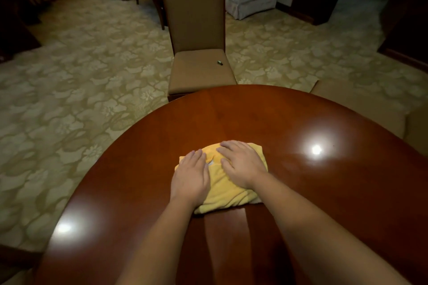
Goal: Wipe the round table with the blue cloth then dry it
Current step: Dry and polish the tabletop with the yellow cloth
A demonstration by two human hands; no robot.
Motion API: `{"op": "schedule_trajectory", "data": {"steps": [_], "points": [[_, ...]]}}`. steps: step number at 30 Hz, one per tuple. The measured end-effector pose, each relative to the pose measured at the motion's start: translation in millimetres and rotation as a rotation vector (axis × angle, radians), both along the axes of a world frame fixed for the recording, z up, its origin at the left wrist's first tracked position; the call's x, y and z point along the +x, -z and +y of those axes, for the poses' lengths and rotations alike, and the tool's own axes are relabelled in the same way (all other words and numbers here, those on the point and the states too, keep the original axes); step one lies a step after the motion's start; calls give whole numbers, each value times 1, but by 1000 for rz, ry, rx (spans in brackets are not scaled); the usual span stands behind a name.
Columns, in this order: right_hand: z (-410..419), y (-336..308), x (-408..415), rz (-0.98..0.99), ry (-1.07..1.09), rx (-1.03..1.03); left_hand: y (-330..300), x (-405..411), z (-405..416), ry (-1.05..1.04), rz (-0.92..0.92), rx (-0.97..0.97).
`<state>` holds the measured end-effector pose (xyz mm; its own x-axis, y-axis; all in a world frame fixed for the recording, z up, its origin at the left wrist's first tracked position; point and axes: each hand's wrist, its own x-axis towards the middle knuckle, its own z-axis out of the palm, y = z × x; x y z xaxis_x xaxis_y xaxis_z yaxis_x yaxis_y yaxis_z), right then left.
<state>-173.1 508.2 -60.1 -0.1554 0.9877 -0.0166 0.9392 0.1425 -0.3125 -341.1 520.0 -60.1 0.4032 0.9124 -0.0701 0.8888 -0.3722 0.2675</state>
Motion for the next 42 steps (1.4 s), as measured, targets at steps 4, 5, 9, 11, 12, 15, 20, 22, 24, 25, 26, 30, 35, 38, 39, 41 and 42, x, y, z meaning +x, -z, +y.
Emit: {"op": "schedule_trajectory", "data": {"steps": [4,5,9,11,12,15,20,22,24,25,26,30,35,38,39,41,42], "points": [[-9,-7,-1,26,22,-43,-3,-2,-10,5,-24,105],[-13,-9,-1,23,26,-56,-4,-3,-13,14,-26,110],[-42,-13,-4,16,45,-82,-5,-8,-36,56,-59,142],[-62,-14,-8,11,47,-83,-6,-11,-56,52,-55,199],[-73,-14,-9,7,50,-86,-6,-13,-67,48,-56,206],[-107,-12,-16,-3,51,-59,-7,-18,-100,73,-76,209],[-159,-13,-23,4,23,-55,-11,-23,-148,112,-85,234],[-180,-15,-24,-11,35,6,-11,-21,-166,112,-94,240],[-200,-12,-23,2,70,82,-9,-19,-179,89,-94,261],[-208,-10,-23,3,74,115,-8,-19,-182,77,-100,284],[-213,-8,-23,-2,77,143,-7,-18,-183,66,-113,307],[-214,1,-19,-32,123,260,-1,-11,-176,15,-158,320],[-176,3,-2,-2,104,325,5,9,-152,-53,-179,331],[-145,1,24,9,19,291,6,32,-135,-115,-154,311],[-134,1,33,3,-7,285,6,41,-129,-134,-145,293],[-115,0,54,-22,-37,281,6,60,-114,-168,-131,265],[-107,-1,64,-29,-45,275,6,70,-107,-177,-119,254]]}}
